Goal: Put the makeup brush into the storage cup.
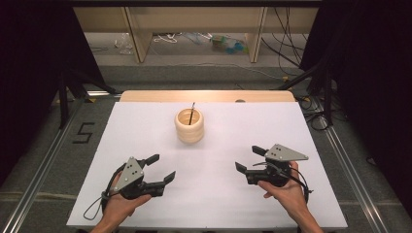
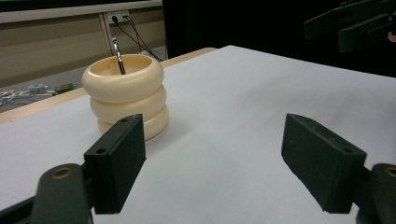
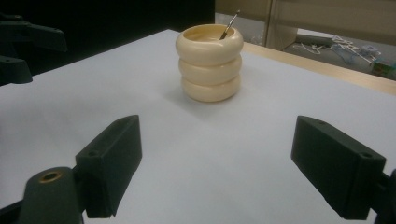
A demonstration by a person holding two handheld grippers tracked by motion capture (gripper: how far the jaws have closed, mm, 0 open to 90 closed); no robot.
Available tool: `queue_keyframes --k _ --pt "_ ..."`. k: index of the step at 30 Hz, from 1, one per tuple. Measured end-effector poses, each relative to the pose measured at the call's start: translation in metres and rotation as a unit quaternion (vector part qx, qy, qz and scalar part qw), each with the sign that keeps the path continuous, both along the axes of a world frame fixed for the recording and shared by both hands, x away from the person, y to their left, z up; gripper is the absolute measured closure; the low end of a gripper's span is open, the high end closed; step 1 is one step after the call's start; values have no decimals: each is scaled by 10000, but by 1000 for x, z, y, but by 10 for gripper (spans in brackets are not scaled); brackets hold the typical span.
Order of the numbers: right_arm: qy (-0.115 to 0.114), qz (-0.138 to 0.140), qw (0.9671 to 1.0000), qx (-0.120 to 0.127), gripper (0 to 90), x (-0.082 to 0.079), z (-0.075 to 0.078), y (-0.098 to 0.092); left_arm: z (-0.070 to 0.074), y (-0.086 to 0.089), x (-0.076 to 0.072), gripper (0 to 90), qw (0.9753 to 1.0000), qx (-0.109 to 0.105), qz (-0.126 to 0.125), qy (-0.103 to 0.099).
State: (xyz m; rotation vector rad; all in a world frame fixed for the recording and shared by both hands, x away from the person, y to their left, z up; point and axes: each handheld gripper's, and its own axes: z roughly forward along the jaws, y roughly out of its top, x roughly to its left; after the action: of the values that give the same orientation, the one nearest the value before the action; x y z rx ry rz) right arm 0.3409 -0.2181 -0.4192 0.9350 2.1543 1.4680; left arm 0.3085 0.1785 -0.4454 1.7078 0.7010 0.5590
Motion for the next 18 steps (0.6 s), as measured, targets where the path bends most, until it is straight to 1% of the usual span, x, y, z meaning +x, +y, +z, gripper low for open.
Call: queue_keyframes --k 1,2,3,5,6,7,9,10,12,13,15,16,18 --pt "18 23 10000 59 173 0 -1 0 0 0 0 220 10000 1 -1 -2" --pt "34 13 10000 8 166 -2 -2 -1 0 0 0 220 10000 -1 0 0" --pt "9 -3 10000 -18 166 -3 -3 -1 0 0 0 219 10000 -4 3 0" --pt "-55 25 10000 23 166 -5 -4 -2 0 0 0 219 10000 5 1 -2" --pt "-46 27 10000 48 166 -6 -4 -2 0 0 0 219 10000 5 0 -3" --pt "-101 17 9999 73 166 -7 -4 -2 0 0 0 220 10000 7 2 -1" --pt "-53 35 10000 44 166 -9 -4 -4 0 0 0 219 10000 -12 5 21" --pt "-71 23 10000 54 166 -10 -5 -5 0 0 0 220 10000 -19 8 25" --pt "-104 47 9998 160 166 -12 -6 -5 0 0 0 219 10000 -14 3 23" --pt "-102 64 9998 138 166 -12 -6 -6 0 0 0 220 10000 -16 2 25" --pt "-131 -17 9998 119 166 -14 -6 -9 -1 0 0 219 10000 -7 4 26" --pt "-85 3 9999 102 166 -15 -6 -10 -1 0 0 220 10000 -11 4 27" --pt "-95 13 9999 142 166 -17 -7 -11 -1 0 0 220 10000 -9 1 27"
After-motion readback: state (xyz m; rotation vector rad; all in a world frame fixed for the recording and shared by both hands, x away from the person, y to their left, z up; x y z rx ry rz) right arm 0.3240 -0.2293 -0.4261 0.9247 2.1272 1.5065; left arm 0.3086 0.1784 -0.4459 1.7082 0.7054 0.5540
